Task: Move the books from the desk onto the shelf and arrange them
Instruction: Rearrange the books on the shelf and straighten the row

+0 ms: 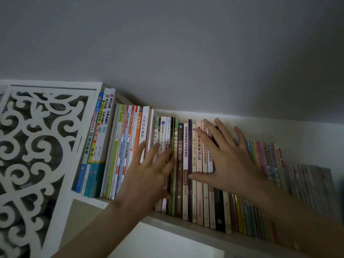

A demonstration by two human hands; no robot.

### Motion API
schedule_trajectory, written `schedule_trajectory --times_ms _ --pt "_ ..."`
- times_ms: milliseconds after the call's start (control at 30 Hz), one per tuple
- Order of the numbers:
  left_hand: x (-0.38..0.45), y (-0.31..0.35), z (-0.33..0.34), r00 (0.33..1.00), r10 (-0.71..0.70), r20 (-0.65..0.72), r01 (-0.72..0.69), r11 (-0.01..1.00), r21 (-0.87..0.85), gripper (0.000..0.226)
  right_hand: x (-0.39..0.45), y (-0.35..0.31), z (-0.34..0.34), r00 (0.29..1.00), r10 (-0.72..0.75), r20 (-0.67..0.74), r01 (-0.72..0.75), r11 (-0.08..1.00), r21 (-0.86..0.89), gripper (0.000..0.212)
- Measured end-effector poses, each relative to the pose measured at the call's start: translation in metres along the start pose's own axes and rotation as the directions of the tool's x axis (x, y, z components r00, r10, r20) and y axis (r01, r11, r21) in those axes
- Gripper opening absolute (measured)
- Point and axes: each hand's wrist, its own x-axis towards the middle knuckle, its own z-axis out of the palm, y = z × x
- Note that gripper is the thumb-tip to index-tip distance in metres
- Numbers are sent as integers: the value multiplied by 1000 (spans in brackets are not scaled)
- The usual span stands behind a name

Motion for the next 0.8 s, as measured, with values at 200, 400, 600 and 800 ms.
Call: schedule_trajectory --times_ms 200,400,600,800 --pt "-2 0 -2 998 -47 52 56 983 -175 97 22 15 -23 990 36 140 -59 985 163 125" --pt "49 -11 -23 944 -254 -209 88 806 -585 42 33 17 -23 982 110 157 -172 868 466 110" --pt "116 -5 -26 926 -358 -122 237 800 -551 49 52 18 -19 961 150 232 -252 820 514 100" --pt "122 -1 -29 919 -389 -59 286 765 -577 37 53 23 -21 956 170 241 -273 821 501 93"
